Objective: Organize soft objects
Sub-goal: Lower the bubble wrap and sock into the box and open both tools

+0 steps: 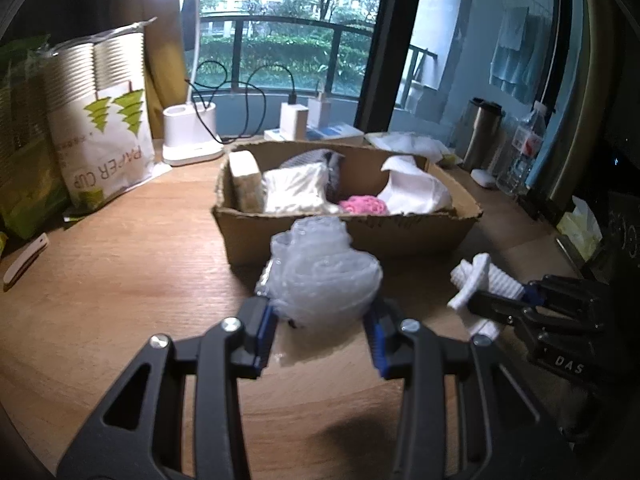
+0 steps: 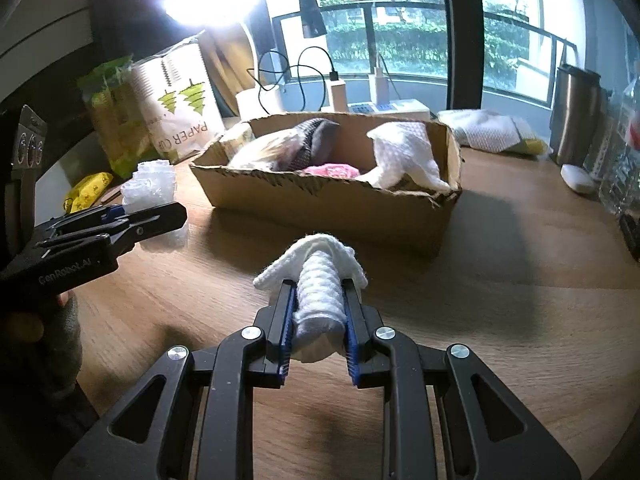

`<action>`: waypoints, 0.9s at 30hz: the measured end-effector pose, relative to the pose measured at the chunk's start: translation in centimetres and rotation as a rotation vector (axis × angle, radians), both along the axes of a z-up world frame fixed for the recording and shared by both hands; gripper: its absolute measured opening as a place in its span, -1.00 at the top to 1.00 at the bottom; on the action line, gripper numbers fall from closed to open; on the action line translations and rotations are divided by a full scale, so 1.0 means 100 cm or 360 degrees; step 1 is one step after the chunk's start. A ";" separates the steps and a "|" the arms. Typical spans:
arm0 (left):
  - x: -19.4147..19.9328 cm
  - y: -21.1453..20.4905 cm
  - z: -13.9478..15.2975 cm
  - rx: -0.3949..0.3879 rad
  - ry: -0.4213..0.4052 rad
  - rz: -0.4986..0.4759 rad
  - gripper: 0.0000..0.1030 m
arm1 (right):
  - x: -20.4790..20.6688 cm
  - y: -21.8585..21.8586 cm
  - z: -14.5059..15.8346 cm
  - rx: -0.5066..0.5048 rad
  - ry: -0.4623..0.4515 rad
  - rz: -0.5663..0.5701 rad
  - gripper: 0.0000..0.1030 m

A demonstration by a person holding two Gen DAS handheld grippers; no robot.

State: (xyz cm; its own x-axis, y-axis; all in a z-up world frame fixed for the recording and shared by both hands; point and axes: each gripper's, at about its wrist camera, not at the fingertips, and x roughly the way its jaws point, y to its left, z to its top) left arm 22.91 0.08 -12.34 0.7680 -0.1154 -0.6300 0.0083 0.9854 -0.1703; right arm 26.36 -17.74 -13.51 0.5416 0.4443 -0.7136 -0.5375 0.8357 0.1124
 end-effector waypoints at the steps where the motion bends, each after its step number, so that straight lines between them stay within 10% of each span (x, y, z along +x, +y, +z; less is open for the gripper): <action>1: -0.002 0.002 0.001 -0.0004 -0.0005 0.0002 0.23 | -0.002 0.002 0.002 -0.0001 -0.0006 0.0004 0.55; 27: 0.013 0.003 0.053 -0.0008 -0.0140 -0.0048 0.23 | 0.014 -0.002 0.056 0.0036 -0.0198 -0.0020 0.55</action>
